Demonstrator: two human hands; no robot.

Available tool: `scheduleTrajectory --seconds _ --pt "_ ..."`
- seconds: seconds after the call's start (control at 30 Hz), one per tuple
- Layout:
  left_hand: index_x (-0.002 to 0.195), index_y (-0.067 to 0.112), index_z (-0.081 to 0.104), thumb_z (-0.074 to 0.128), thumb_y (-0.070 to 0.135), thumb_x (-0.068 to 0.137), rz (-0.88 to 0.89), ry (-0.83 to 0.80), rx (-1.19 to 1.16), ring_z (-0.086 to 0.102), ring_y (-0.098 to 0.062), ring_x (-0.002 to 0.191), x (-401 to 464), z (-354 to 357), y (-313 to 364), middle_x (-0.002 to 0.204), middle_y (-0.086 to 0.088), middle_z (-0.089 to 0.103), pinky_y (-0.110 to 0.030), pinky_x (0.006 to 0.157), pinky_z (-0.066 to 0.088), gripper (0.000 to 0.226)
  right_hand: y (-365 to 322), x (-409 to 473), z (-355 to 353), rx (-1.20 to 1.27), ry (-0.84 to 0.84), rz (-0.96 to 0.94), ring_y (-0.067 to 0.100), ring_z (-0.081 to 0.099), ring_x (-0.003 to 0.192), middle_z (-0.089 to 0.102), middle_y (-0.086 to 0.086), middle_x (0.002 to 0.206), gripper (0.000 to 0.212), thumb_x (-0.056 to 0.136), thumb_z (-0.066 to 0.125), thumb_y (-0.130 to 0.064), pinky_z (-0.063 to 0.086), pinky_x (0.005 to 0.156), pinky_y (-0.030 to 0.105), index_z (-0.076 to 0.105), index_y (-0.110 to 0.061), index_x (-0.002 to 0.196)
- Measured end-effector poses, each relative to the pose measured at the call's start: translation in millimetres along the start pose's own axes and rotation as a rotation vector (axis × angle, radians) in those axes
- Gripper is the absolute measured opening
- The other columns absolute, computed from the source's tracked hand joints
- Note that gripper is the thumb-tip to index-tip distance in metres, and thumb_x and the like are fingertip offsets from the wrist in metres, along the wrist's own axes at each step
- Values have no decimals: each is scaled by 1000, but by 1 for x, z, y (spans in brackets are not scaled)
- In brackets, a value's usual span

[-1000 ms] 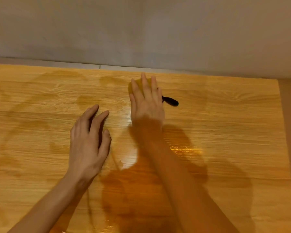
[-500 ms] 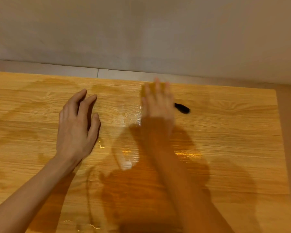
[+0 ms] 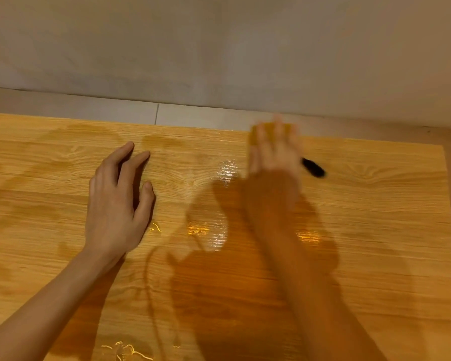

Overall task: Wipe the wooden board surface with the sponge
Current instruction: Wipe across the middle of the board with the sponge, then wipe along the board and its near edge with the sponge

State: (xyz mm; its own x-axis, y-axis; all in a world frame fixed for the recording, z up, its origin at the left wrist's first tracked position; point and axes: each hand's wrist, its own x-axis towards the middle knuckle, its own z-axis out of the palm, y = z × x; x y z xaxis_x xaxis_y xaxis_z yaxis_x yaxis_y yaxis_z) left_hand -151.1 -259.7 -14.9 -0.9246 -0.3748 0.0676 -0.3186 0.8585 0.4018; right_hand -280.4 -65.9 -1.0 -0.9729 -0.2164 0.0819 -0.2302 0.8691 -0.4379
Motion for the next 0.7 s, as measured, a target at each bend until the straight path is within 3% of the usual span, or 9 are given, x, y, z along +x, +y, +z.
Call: scheduleTrajectory --seconds 0.1,0.2,0.3,0.37,0.43,0.53,0.6,0.7 --pt "147 16 46 42 31 101 -12 5 6 37 -27 144 -1 -1 1 156 -6 36 -35 115 25 48 -44 -3 29 11 -115 -192 28 16 149 27 4 159 42 105 38 -17 22 121 43 38 -24 147" --pt "147 16 46 42 31 101 -2 7 1 37 -26 144 -3 1 3 156 -6 37 -36 114 27 48 -17 3 16 -90 -165 -348 29 25 147 32 4 156 42 104 37 -24 24 121 47 39 -26 146" --pt "147 17 46 42 31 101 -2 9 3 38 -26 143 -3 2 2 156 -6 37 -37 112 29 48 48 10 -18 -103 -98 -178 31 28 145 36 5 155 42 103 43 -22 17 120 54 41 -23 145" --pt "147 17 46 42 31 101 0 14 12 39 -27 142 -3 2 1 155 -6 37 -37 111 30 48 70 14 -34 -80 -76 -21 27 25 146 34 2 155 41 104 36 -28 6 123 48 41 -27 145" --pt "146 16 46 42 31 101 -3 14 14 40 -27 141 -2 2 1 155 -7 38 -38 111 30 48 55 17 -29 -42 -33 25 29 30 140 41 6 148 38 105 34 -28 9 121 43 48 -25 140" --pt "146 15 47 42 31 101 -9 14 8 40 -26 141 0 0 2 155 -7 38 -38 111 30 48 0 23 -4 -115 -19 -73 27 46 119 54 8 129 36 105 32 -30 37 100 34 53 -20 132" --pt "146 15 47 41 32 102 -3 10 10 39 -26 141 0 -1 2 156 -8 38 -38 112 29 48 -34 29 17 -146 -84 -153 22 45 99 56 6 117 34 105 30 -32 33 82 28 53 -21 127" --pt "147 16 46 39 35 103 3 0 8 38 -25 142 -2 -1 2 157 -8 37 -38 112 29 49 -62 47 29 -134 -196 -248 24 41 81 61 7 101 34 104 27 -35 26 73 33 56 -18 111"
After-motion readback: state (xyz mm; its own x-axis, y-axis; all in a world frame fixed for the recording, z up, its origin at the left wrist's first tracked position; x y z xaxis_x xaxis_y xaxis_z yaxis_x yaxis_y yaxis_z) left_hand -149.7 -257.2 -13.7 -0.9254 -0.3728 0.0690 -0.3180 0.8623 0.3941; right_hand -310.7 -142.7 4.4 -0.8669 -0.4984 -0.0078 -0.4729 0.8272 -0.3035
